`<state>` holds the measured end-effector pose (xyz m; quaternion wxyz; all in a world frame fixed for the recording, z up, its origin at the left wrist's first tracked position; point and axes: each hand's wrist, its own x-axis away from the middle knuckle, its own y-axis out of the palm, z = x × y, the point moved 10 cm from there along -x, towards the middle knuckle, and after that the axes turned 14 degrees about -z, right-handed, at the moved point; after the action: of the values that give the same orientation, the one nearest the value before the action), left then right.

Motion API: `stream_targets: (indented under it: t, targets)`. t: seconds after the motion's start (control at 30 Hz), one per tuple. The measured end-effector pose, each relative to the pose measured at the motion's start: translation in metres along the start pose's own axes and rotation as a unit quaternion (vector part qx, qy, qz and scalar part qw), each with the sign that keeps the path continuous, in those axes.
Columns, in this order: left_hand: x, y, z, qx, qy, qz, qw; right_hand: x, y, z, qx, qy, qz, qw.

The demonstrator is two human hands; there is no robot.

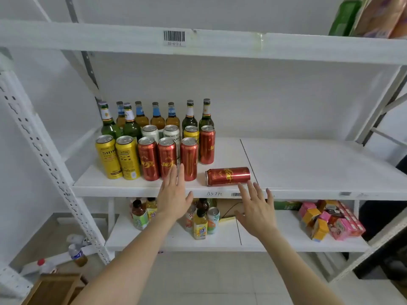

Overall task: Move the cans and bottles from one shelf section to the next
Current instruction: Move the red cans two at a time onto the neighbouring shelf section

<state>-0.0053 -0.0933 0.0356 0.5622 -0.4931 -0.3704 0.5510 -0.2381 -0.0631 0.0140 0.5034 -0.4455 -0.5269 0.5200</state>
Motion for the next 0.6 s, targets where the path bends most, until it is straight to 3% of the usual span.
stream_targets:
  t: [0.2, 0.43, 0.6]
  targets:
    - [-0.046, 0.019, -0.010, 0.116, -0.034, -0.007, 0.993, -0.056, 0.006, 0.002, -0.009, -0.035, 0.003, 0.999]
    - [-0.095, 0.044, -0.030, 0.272, -0.061, -0.005, 0.960, -0.118, 0.017, 0.002, -0.021, -0.056, 0.025, 0.998]
    - [-0.118, 0.054, -0.037, 0.321, -0.100, 0.012, 0.942, -0.150, 0.019, -0.001, 0.000, -0.091, 0.004, 0.996]
